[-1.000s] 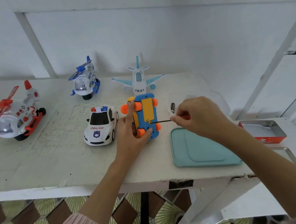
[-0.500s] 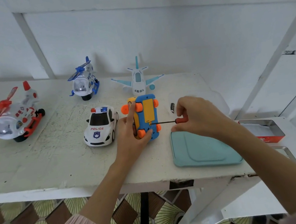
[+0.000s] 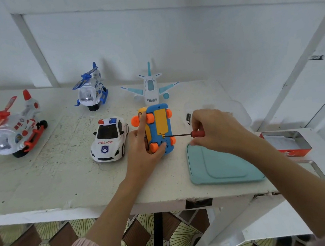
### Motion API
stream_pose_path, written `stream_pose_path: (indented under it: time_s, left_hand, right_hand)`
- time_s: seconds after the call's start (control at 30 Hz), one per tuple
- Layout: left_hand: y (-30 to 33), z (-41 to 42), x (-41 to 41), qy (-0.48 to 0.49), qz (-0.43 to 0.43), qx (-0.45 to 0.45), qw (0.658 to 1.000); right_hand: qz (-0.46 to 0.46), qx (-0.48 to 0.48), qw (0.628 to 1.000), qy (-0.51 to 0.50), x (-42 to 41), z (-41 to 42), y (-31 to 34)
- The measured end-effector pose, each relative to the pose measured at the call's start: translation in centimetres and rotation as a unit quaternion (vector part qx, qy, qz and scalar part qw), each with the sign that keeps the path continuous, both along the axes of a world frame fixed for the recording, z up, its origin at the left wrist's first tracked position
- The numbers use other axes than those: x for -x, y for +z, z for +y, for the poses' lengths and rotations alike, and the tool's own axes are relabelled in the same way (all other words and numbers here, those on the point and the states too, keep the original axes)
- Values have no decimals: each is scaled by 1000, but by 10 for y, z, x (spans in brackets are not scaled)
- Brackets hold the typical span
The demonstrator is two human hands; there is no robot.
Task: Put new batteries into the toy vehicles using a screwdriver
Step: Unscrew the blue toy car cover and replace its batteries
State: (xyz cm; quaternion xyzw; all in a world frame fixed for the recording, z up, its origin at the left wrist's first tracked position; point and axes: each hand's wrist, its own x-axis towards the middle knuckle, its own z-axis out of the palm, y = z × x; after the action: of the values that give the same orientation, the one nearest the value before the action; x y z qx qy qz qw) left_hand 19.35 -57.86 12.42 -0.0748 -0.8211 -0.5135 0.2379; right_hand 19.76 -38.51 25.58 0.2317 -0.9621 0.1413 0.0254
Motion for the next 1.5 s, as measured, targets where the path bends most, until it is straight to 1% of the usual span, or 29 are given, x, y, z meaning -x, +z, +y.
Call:
stream_pose_path:
  time_s: [0.07, 0.17, 0.2, 0.3, 0.37, 0.43, 0.47, 0.57, 0.63, 0.73, 0.8, 0.83, 0.9, 0.97, 1.03, 1.07, 1.13, 1.23, 1.3, 1.33, 1.43, 1.5]
  left_hand:
    - [1, 0, 0, 1, 4, 5, 1000]
    - [2, -1, -1, -5, -6, -12, 1000]
    - [1, -1, 0, -3, -7, -11, 1000]
    - [0, -1, 0, 1, -8, -5, 1000]
    - [-1, -2, 1, 1, -13, -8, 1000]
    - [-3, -2, 1, 4, -14, -7, 1000]
    - [-3, -3, 1, 5, -12, -5, 1000]
    - [-2, -3, 1, 5, -9, 0, 1000]
    - [0, -2, 0, 0, -2, -1, 1000]
    - [-2, -1, 0, 5, 10, 17, 1000]
    - [-1, -1, 0, 0, 0, -1, 1000]
    - [-1, -1, 0, -5, -3, -9, 1000]
    - [-1, -2, -1, -8, 0, -5, 1000]
    - [-1, -2, -1, -6, -1, -3, 1000]
    - [-1, -1, -1, -4, 0, -2, 1000]
    - [-1, -1, -1, -2, 1, 3, 1000]
    - [0, 0, -1, 0, -2, 10, 1000]
    - [3, 0, -2, -2, -14, -6, 1000]
    - [2, 0, -3, -6, -19, -19, 1000]
    - [2, 0, -3, -6, -21, -21, 1000]
    - [2, -1, -3, 1, -35, -29, 999]
    - [2, -2, -2, 3, -42, -36, 998]
  right_hand:
    - [21, -26, 999, -4, 1, 1, 1]
    - [43, -95, 995, 3, 5, 1, 1]
    - [38, -93, 995, 4, 5, 1, 0]
    - [7, -37, 999, 8, 3, 0, 0]
    - [-12, -18, 1000, -2, 3, -2, 2]
    - [-10, -6, 1000, -8, 3, -2, 2]
    - [-1, -11, 1000, -8, 3, -2, 2]
    - [37, -76, 996, 4, 4, -3, 3]
    - [48, -94, 994, 13, 5, -3, 3]
    - [13, -35, 999, 25, 4, -1, 4]
    - [-12, -12, 999, 41, 3, -1, 6]
    - [-10, -11, 999, 49, 3, -1, 6]
    - [24, -18, 998, 50, 4, -2, 5]
    - [58, -45, 997, 32, 4, -2, 6]
    - [70, -75, 994, 26, 5, -1, 5]
    - [65, -75, 995, 28, 5, -1, 5]
    - [34, -42, 998, 41, 4, 0, 3]
    - [-10, -9, 999, 44, 2, 0, 0]
    - [-4, 4, 999, 36, 3, -1, -1]
    - [6, 5, 1000, 30, 4, -1, -1]
    - [23, -46, 998, 21, 7, -2, -4]
    - [3, -30, 999, 29, 8, -2, -6]
